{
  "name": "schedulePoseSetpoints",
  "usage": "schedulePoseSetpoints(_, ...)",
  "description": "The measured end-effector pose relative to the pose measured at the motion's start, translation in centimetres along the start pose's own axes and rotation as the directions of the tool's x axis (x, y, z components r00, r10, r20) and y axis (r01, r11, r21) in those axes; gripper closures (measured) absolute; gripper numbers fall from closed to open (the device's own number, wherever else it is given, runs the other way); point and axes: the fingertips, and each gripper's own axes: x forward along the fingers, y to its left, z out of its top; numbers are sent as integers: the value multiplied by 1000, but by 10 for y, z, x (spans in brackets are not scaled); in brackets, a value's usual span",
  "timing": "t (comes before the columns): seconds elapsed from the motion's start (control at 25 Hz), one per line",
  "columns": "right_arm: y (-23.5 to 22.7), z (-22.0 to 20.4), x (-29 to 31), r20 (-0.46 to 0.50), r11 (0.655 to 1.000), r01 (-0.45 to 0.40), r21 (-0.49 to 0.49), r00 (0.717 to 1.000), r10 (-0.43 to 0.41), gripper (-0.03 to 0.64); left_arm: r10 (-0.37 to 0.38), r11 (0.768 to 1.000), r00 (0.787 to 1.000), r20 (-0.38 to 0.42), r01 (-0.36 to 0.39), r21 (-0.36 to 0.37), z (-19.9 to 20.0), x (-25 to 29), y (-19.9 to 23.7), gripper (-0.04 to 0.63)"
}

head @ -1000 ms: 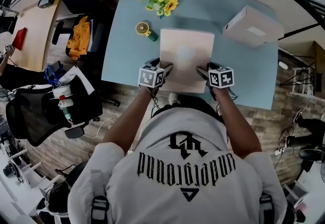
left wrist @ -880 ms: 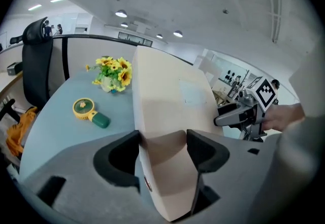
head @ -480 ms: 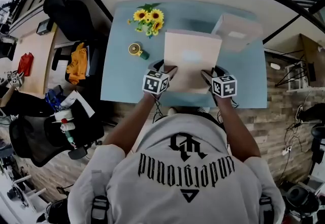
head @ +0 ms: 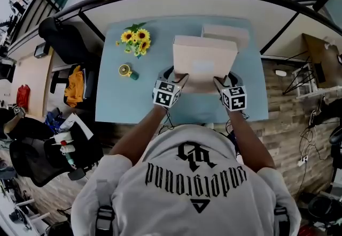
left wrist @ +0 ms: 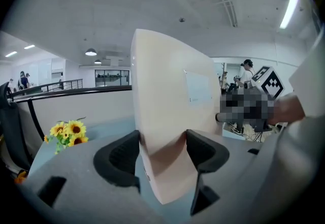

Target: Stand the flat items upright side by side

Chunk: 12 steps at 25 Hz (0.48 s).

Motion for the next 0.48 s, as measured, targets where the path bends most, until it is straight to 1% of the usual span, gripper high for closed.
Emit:
schedulePoseSetpoints(0.12,-34,-2,-10,26,1000,16,-20,1000,-16,333,24,999,999,26,-25,38,16,21,-24,298)
schedulePoseSetpoints(0.48,-113,-18,-13,55,997,-11,-77,998,15,337,122,990,991,50,-125,66,33,77,-72,299)
